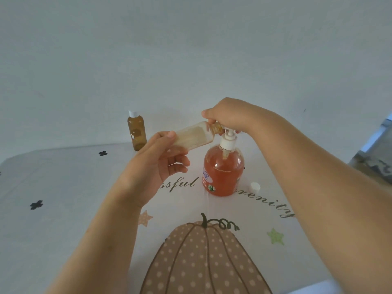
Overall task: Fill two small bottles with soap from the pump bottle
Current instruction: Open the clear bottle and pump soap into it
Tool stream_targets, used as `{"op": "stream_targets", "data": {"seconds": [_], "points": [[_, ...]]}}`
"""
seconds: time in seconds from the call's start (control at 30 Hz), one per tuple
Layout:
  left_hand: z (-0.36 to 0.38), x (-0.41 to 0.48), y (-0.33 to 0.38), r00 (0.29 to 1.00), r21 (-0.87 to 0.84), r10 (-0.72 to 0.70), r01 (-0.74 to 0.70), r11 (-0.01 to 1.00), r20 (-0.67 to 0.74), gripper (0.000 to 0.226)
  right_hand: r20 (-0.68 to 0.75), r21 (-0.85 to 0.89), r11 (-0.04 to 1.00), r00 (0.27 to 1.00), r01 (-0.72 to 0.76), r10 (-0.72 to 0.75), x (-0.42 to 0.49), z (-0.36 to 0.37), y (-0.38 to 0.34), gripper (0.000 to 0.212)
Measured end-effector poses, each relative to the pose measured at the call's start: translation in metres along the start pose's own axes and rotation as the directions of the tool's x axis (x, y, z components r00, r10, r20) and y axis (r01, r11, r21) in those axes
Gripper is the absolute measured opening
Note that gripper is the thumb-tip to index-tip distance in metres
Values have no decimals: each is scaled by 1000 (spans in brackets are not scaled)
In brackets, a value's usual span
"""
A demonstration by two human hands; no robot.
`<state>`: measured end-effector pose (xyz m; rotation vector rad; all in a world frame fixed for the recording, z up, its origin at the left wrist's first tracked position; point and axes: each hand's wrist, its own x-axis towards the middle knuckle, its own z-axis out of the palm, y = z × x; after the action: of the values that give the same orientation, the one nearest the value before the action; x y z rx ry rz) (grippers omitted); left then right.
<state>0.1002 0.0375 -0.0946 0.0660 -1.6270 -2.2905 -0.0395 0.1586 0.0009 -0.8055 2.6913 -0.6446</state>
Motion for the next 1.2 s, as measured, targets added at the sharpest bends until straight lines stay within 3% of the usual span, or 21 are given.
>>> {"op": "stream_targets", "data": {"seconds": [0.13, 0.23, 0.43, 0.57, 0.83, 0.97, 1.07, 1.2], "points": [[0, -2, 2, 1000, 16, -3, 3, 1000, 12, 26, 60, -27, 1000, 998, -15, 16, 0, -2, 0, 37], [0, -4, -1, 1000, 32, -23, 22, 999, 9, 31, 110, -20, 1000, 994, -22, 24, 3, -2, 5, 39], [-4, -1, -3, 1000, 61, -22, 23, 998, -18, 30, 59, 29, 999, 998, -14, 12, 6, 9, 9, 27], [-4, -2, -3, 999, 65, -23, 25, 998, -25, 31, 32, 28, 1000, 999, 0, -1, 6, 11, 11, 40], [-1, -4, 0, 1000, 41, -1, 1, 999, -1, 32, 32, -47, 999, 999, -17, 19, -1, 2, 2, 41], [0, -6, 1, 1000, 35, 4, -4, 999, 8, 33, 7, -74, 997, 1000, -27, 27, -1, -2, 0, 58], [-1, -6, 1, 1000, 45, -4, 3, 999, 7, 33, 16, -27, 999, 999, -47, 48, 2, 0, 2, 67], [-2, -5, -1, 1000, 46, -23, 23, 999, 3, 33, 12, 55, 997, 998, -59, 59, 2, 1, 6, 64]]}}
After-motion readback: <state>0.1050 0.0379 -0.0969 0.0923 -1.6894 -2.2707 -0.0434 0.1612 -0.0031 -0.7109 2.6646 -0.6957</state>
